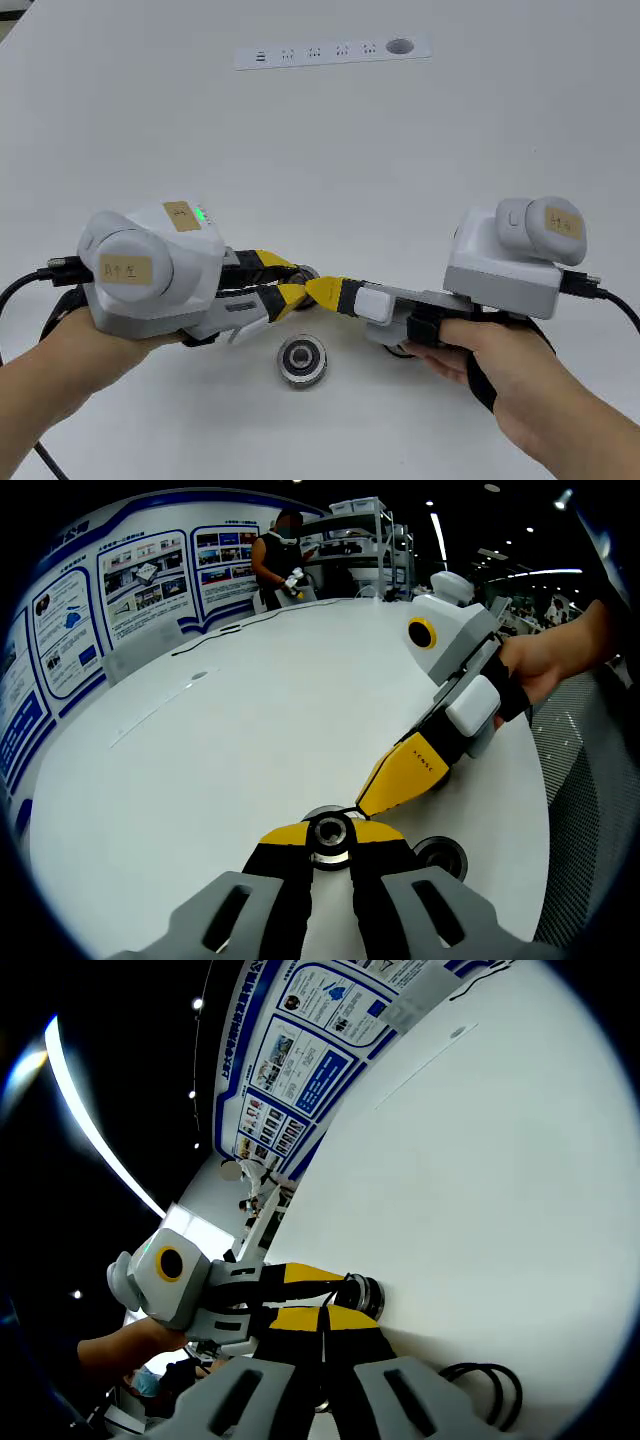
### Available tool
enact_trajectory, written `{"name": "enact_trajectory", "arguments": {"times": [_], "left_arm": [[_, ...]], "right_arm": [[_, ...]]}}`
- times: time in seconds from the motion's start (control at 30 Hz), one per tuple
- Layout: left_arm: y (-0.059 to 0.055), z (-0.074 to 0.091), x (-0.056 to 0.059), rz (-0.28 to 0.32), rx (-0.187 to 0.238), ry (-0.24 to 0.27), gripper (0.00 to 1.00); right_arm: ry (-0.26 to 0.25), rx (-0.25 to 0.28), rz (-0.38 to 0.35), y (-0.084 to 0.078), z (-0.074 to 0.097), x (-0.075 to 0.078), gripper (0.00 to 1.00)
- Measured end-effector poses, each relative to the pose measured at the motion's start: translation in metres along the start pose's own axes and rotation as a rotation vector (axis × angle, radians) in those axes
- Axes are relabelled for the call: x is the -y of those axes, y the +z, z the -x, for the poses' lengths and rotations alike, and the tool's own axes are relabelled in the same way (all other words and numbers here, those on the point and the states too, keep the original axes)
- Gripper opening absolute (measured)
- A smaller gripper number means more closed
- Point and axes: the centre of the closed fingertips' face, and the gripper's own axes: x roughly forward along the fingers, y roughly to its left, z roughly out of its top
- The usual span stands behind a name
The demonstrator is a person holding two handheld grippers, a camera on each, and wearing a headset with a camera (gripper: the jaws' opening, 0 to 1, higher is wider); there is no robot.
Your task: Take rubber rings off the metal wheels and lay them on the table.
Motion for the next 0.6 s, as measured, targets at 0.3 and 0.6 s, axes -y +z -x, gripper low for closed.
{"name": "enact_trajectory", "arguments": {"times": [0.3,0.6], "left_arm": [[0.0009,-0.0005,0.0002,-0.002,-0.019,0.008,0.14],[0.0007,0.0042,0.0027,-0.039,-0.055,0.016,0.14]], "right_arm": [[-0.049,0.015,-0.059,-0.0001,-0.0015,0.0046,0.01],[-0.066,0.017,-0.074,-0.0016,-0.0028,0.0053,0.01]]}}
